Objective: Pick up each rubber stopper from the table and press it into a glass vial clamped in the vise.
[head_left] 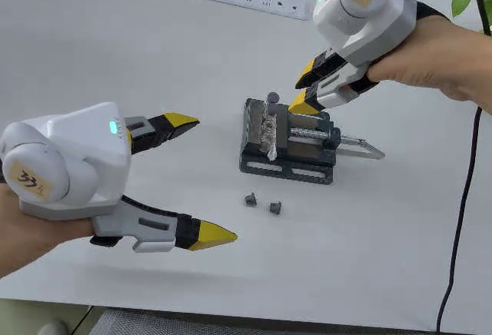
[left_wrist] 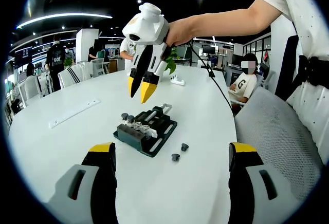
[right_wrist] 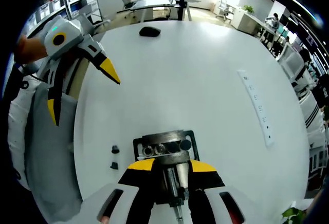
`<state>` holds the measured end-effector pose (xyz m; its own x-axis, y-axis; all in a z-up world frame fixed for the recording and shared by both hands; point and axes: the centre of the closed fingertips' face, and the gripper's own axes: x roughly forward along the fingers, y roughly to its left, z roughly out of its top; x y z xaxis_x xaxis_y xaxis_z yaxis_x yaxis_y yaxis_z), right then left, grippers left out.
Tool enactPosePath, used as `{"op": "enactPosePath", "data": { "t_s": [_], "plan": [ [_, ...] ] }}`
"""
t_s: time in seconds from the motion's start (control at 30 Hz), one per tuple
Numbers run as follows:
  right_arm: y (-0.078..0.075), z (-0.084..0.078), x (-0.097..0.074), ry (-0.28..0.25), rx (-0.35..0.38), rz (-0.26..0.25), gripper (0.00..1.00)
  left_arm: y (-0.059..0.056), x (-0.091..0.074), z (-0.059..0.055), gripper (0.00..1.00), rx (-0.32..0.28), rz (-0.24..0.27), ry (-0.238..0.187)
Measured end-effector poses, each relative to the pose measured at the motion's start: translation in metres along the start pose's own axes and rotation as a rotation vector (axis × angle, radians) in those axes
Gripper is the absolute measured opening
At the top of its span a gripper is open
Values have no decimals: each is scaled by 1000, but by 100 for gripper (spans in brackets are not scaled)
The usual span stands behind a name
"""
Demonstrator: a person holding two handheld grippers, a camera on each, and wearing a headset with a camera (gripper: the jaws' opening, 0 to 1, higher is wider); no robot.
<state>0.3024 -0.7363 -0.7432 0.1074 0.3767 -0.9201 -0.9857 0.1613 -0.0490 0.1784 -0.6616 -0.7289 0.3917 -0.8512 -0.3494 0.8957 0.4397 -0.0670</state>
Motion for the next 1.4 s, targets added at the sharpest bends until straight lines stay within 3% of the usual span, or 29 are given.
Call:
{"op": "enactPosePath", "data": {
  "t_s": [0.57,0.87,1.2,1.4],
  "plan": [
    [24,-13,-36,-177,93,-17,41,-1,-5,-2,93,16,-2,38],
    [43,-30,-39,-255,130,1,52,-2,-7,-1,93,26,-5,48],
    [69,-46,-45,-344,202,10,58,-7,-10,-3,94,26,-7,66],
    [77,-52,-50,-398,225,-1,60,-7,-10,-5,95,28,-9,78]
  ]
}}
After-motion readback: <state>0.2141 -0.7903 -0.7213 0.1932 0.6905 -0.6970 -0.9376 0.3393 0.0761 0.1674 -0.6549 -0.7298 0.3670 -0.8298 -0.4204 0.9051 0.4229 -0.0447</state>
